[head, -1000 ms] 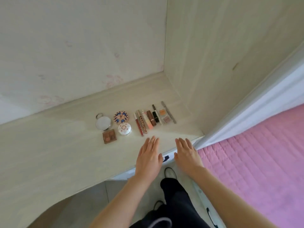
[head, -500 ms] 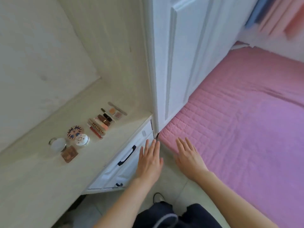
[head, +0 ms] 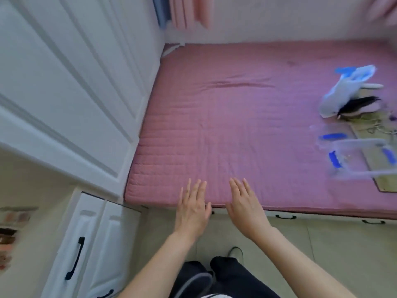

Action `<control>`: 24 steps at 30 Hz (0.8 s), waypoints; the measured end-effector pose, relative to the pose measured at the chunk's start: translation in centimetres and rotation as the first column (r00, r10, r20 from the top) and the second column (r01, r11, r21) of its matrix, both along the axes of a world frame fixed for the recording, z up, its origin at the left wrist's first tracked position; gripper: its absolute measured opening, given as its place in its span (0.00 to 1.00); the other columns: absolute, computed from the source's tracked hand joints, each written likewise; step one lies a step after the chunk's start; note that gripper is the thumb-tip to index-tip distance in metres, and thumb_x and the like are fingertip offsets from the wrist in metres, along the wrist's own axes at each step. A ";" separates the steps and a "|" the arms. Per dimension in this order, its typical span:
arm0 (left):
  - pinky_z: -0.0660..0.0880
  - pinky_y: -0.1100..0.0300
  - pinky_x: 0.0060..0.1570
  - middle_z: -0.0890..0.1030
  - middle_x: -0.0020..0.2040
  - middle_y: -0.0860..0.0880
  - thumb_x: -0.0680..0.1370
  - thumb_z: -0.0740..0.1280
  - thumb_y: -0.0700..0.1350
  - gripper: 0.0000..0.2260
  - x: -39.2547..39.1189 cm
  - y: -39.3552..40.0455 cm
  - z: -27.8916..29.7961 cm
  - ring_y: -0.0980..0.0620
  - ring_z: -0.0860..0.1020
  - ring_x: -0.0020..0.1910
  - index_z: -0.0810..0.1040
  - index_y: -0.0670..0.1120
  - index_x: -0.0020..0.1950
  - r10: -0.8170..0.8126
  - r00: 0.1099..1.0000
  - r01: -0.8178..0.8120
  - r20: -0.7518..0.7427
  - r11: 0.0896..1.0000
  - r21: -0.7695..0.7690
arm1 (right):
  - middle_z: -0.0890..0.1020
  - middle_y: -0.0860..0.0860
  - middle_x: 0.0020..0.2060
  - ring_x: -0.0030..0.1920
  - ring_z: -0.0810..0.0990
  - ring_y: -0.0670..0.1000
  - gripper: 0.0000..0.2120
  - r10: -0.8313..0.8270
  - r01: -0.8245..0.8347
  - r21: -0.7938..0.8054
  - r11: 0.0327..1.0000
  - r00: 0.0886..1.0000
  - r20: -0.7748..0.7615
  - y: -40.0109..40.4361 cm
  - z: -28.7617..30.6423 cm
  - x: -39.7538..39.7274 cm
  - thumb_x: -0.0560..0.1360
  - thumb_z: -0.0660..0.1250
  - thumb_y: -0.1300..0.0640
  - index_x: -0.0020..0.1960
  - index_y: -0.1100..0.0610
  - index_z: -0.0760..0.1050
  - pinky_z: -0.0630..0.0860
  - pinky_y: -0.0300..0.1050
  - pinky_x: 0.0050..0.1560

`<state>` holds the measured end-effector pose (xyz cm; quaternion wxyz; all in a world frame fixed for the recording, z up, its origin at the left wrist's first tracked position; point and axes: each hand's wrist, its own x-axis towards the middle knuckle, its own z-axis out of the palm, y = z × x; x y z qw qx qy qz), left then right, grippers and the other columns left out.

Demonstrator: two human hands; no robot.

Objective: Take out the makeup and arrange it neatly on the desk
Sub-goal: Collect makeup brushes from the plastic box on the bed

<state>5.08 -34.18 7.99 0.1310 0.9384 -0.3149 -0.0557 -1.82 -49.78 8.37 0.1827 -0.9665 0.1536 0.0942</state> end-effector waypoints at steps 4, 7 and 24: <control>0.47 0.49 0.74 0.63 0.76 0.46 0.80 0.62 0.48 0.26 -2.4 -7.6 0.0 0.45 0.52 0.78 0.60 0.44 0.76 -0.143 0.987 0.141 -0.069 0.989 -0.037 | 0.60 0.57 0.75 0.76 0.55 0.59 0.31 -0.142 0.143 -0.021 0.990 0.990 0.020 -6.2 -0.1 -4.9 0.79 0.59 0.53 0.77 0.62 0.52 0.56 0.54 0.75; 0.52 0.48 0.75 0.64 0.76 0.46 0.80 0.62 0.47 0.26 -4.3 -12.8 -0.2 0.45 0.53 0.78 0.61 0.44 0.76 -0.246 0.964 0.241 -0.098 0.969 -0.061 | 0.63 0.58 0.73 0.75 0.59 0.59 0.32 -0.231 0.230 -0.042 0.972 0.973 -0.009 -10.1 -0.7 -8.8 0.78 0.60 0.53 0.76 0.63 0.53 0.58 0.54 0.74; 0.57 0.49 0.74 0.65 0.75 0.46 0.79 0.62 0.44 0.24 -10.9 -41.5 -0.6 0.44 0.53 0.78 0.63 0.43 0.75 -0.813 0.567 0.817 -0.132 0.576 -0.036 | 0.54 0.56 0.77 0.77 0.49 0.58 0.31 -0.839 0.837 0.047 0.545 0.544 0.032 -27.6 0.4 -20.6 0.80 0.58 0.54 0.78 0.60 0.48 0.52 0.51 0.76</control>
